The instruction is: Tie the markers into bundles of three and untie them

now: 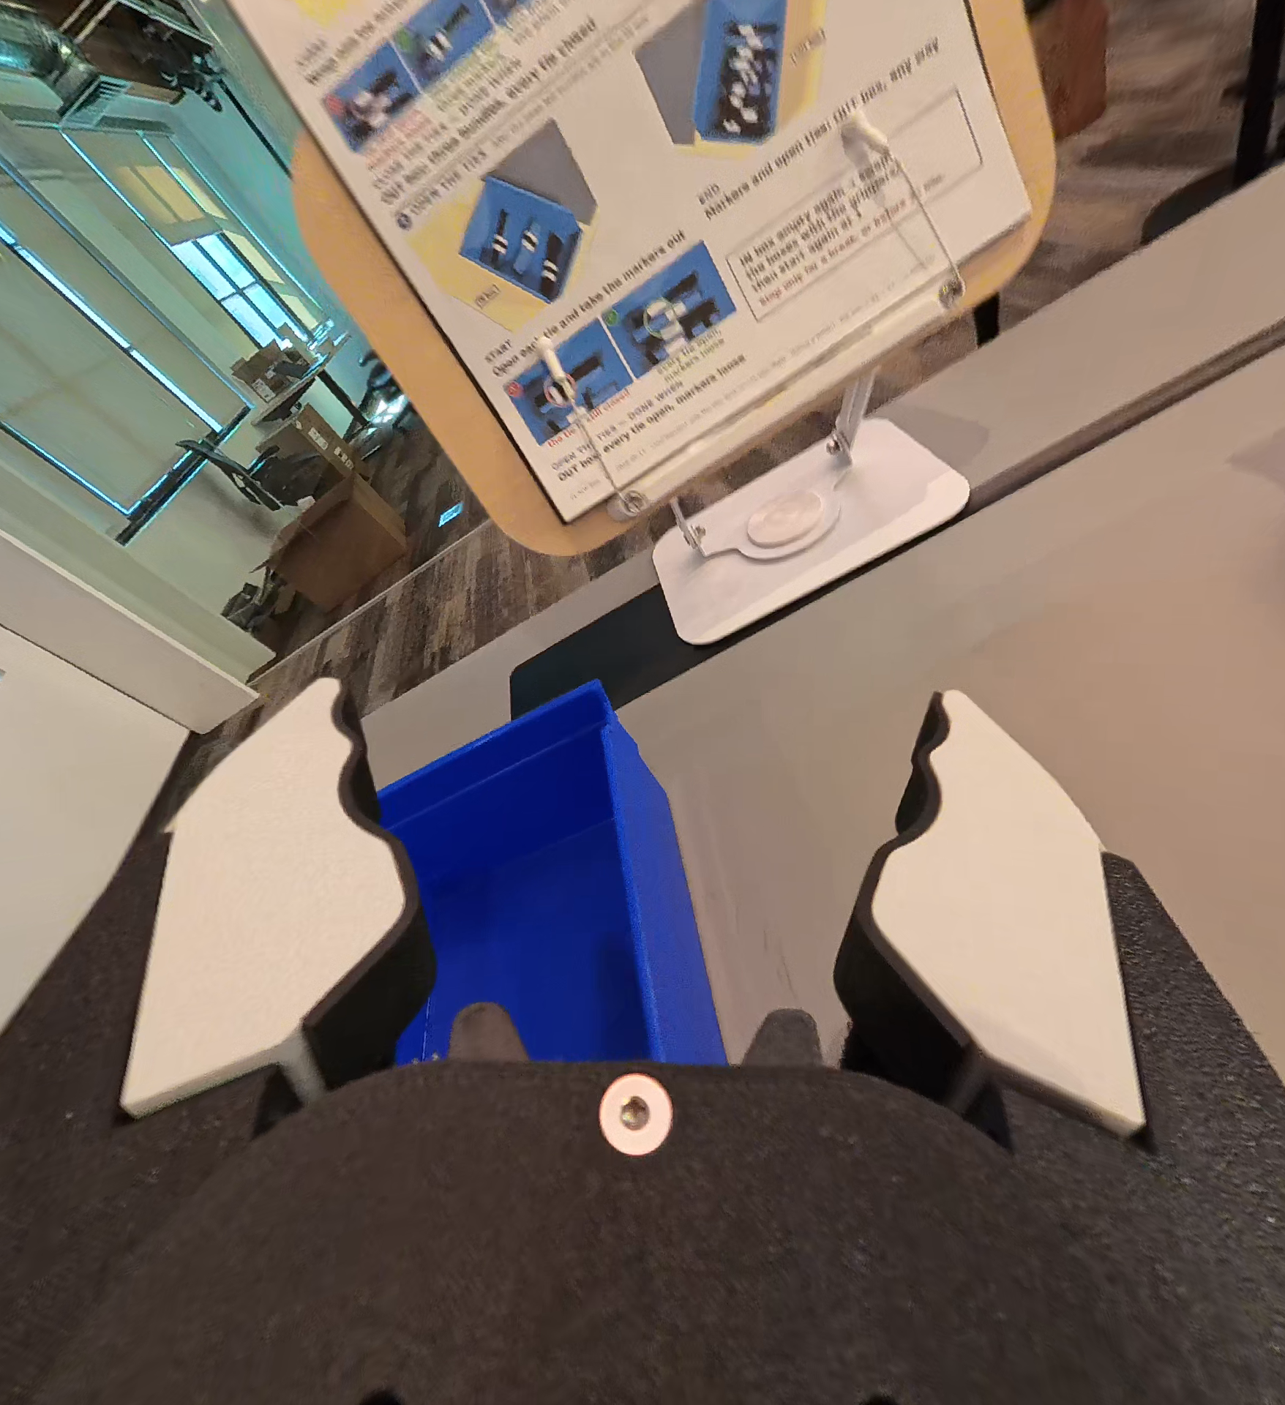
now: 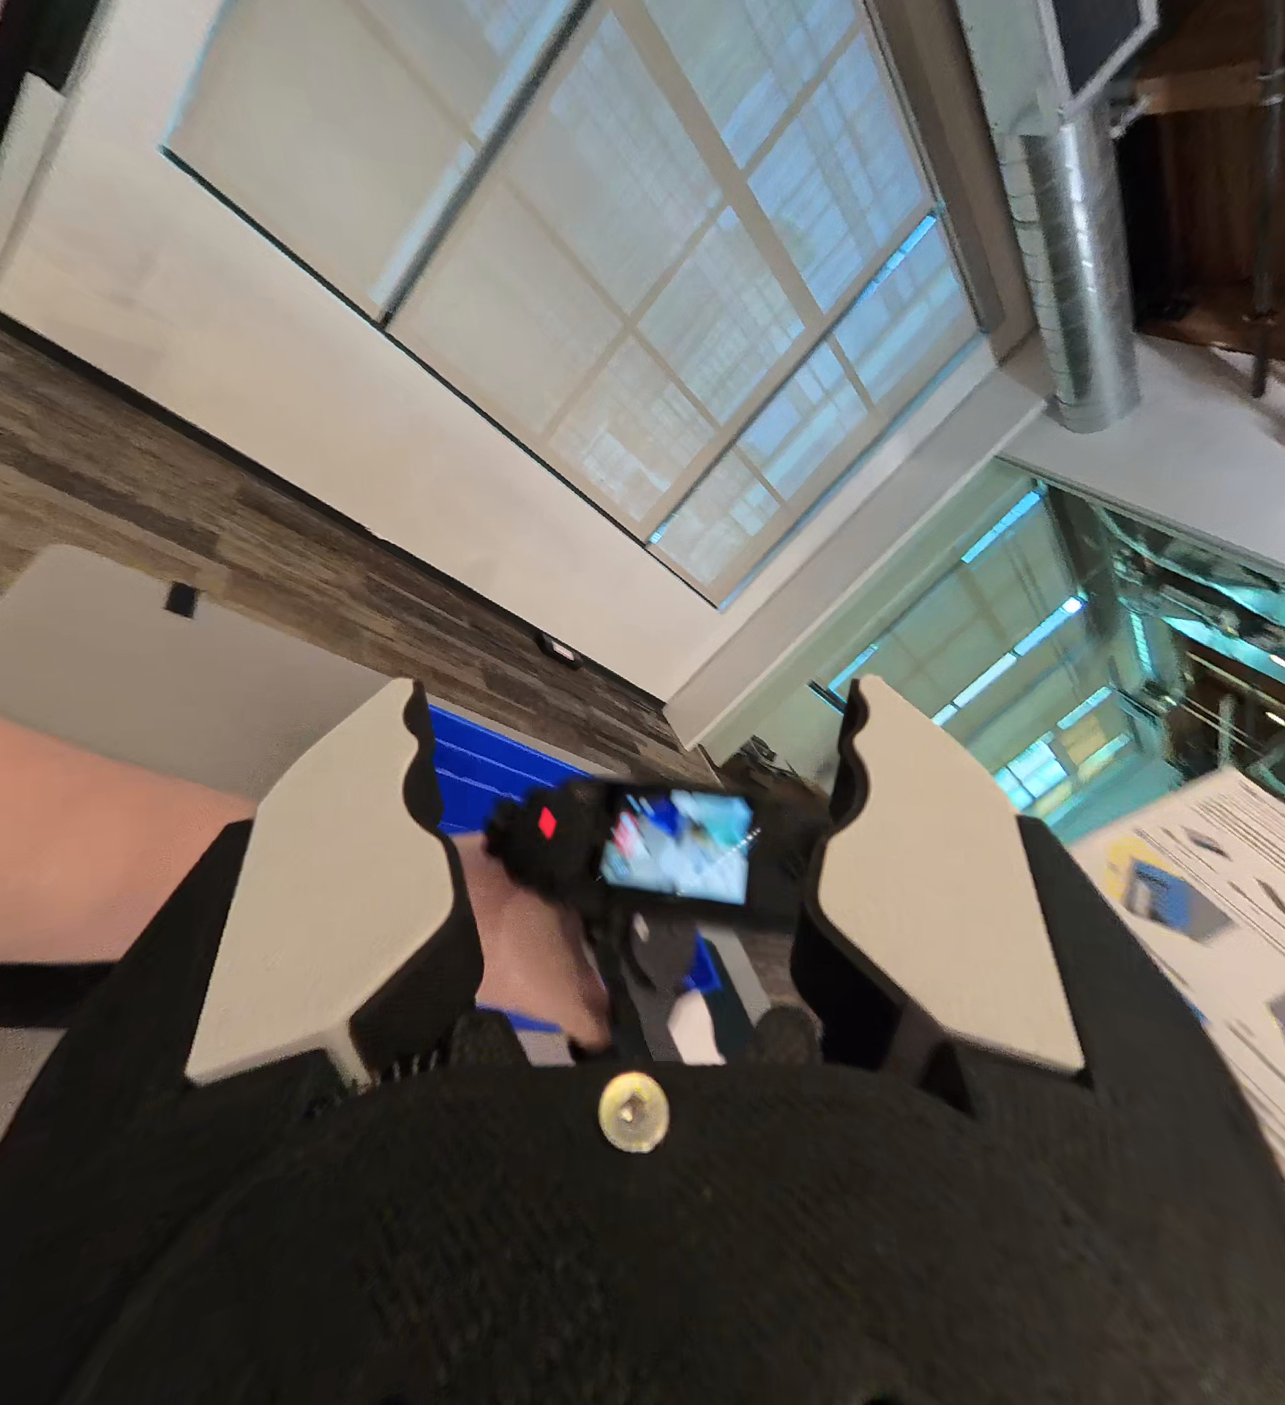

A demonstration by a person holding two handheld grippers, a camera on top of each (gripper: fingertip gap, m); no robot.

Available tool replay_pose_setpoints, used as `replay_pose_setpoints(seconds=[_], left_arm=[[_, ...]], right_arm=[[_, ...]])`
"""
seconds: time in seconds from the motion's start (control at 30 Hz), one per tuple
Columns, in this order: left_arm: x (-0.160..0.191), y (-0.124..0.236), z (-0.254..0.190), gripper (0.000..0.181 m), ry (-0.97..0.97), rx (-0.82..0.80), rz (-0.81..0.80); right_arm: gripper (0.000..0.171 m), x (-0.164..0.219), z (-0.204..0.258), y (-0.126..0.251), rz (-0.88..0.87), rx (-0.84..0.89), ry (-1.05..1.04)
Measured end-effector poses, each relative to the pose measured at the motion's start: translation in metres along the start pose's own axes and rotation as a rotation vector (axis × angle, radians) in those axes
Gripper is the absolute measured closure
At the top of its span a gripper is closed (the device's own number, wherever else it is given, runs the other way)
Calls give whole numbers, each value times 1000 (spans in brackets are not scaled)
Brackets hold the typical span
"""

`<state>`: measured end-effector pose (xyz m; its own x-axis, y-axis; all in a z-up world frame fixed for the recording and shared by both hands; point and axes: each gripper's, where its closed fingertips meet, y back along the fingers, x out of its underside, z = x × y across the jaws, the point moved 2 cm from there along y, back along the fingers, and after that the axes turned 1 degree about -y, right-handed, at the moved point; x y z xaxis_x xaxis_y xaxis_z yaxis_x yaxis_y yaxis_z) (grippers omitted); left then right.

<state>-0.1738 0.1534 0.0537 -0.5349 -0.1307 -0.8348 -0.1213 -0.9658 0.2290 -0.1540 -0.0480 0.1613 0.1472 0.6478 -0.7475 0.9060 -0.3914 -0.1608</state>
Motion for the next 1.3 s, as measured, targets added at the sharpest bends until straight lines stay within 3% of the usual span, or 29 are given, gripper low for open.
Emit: replay_pose_setpoints(seconds=[0.1, 0.2, 0.3, 0.4, 0.5, 0.6, 0.67, 0.8, 1.1, 1.3], left_arm=[[-16, 25, 44, 50, 119, -82, -117], [-54, 81, 68, 54, 175, -144, -394], [-97, 141, 28, 46, 163, 56, -635], [-136, 211, -28, 36, 130, 286, -920], [-155, 282, -78, 39, 83, 399, -1227], [-159, 316, -125, 40, -78, 362, -1418], [-159, 324, -143, 44, -98, 386, -1487], [-164, 312, -152, 45, -98, 384, -1446], [-170, 300, -130, 48, 54, 395, -1429], [-170, 284, -135, 47, 25, 384, -1380]], right_arm=[[69, 27, -46, 38, 89, 166, -46], [70, 90, -97, 89, 343, 387, -105], [68, 171, -122, 136, 747, 543, -179], [69, 220, -120, 150, 989, 564, -191], [68, 232, -110, 138, 1121, 531, -65], [68, 228, -95, 115, 1146, 482, -31], [68, 222, -86, 102, 1149, 456, 16], [68, 212, -74, 91, 1154, 433, 51], [68, 209, -69, 93, 1206, 420, 98], [67, 212, -69, 95, 1232, 424, 98]])
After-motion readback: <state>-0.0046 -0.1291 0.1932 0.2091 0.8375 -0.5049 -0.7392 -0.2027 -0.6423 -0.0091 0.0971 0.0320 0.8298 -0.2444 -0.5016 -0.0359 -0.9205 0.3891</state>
